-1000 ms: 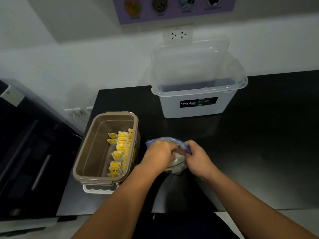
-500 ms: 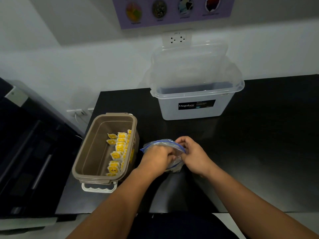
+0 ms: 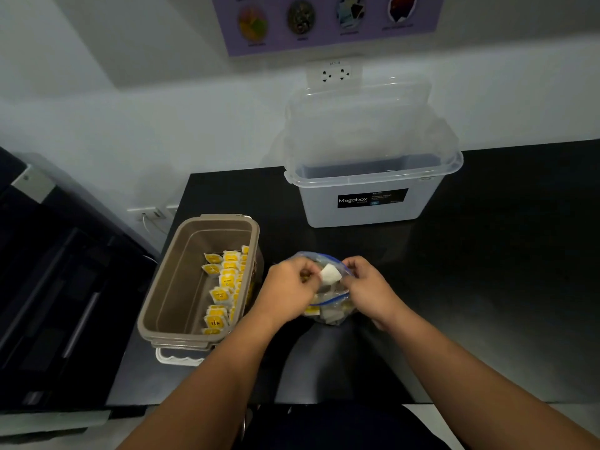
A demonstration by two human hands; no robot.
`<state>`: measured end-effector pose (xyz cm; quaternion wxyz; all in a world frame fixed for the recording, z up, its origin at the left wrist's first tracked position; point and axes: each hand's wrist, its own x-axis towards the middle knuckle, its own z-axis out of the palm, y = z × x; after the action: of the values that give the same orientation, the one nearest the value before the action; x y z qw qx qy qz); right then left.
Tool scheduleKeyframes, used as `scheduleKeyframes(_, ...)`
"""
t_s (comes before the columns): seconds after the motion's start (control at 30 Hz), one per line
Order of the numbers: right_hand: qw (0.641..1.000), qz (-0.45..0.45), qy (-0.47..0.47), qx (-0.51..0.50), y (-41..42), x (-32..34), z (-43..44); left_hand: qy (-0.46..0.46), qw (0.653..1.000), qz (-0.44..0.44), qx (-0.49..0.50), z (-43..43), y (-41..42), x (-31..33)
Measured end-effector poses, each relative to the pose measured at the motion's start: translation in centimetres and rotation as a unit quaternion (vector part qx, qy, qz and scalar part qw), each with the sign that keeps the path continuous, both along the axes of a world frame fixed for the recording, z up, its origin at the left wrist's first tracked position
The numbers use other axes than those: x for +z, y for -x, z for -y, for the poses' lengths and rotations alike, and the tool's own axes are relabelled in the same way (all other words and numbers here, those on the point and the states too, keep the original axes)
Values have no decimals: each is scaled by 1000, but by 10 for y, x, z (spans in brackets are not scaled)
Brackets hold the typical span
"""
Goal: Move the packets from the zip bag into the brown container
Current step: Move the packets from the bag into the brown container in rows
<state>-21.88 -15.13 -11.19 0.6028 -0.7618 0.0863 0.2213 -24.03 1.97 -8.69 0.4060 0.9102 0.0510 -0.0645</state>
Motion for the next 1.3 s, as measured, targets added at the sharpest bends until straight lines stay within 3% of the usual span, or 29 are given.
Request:
scheduleKeyframes(0.17,999,-44,-20,-7,-6,-3,-1,-45,996,-49,-66,7,-3,-3)
scheduleKeyframes(0.5,998,-54,-39,3,-7,-2,0,-86,994,9,-66,18,-5,-3)
scheduleKeyframes(0.67,994,-77,-77,-17,-9,1,-3,-91,992,87,-18,-2,-6,25)
scheduleKeyframes(0.87,996,-76,-54,-14,-13,0,-8,-100,986,111,76,-60,-13,78)
scheduleKeyframes(1.0,996,-76,-49,-14,-14,-1,-11,-178,979,52,81,-106,-15,98)
scheduleKeyframes(1.17,996,-74,-48,-9,-14,-1,-16,-354,930,-93,-11,-144,-22,90)
scheduleKeyframes(1.3,996,-73,-53,-8,-13,0,-19,-504,839,-185,-94,-144,-32,77)
